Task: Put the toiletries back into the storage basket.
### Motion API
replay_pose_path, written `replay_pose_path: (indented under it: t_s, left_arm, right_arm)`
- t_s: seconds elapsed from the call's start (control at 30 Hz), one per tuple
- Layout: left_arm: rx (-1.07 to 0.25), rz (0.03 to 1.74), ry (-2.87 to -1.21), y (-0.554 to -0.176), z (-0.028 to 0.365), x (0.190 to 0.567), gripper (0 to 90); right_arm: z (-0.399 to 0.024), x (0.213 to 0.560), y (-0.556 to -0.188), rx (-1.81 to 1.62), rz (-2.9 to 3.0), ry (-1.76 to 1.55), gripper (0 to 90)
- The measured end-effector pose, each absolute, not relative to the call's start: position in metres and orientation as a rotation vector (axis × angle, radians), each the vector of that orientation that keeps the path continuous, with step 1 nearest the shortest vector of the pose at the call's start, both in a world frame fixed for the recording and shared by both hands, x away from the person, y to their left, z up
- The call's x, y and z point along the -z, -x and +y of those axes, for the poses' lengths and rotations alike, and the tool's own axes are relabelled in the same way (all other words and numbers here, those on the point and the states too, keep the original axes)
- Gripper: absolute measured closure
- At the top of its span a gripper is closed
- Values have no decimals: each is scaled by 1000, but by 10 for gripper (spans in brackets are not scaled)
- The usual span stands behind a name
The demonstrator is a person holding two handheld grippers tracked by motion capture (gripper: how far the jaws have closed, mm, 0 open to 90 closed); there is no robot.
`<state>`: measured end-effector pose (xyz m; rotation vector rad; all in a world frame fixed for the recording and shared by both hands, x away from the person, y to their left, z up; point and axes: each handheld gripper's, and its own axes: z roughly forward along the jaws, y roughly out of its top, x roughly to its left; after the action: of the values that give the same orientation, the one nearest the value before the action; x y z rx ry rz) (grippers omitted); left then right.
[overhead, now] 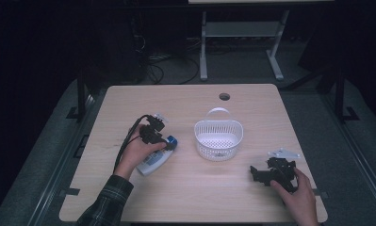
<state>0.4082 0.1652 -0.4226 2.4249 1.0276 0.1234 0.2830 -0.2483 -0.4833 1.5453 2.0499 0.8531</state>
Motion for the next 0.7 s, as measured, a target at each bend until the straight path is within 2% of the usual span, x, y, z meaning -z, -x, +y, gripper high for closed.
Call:
replay_pose_path:
  t_s: [0.7]
  left_arm:
    - [-166, 1064, -2568, -412, 140, 447, 200]
  right_arm:
    - [-248, 483, -283, -853, 2050, -1545, 0]
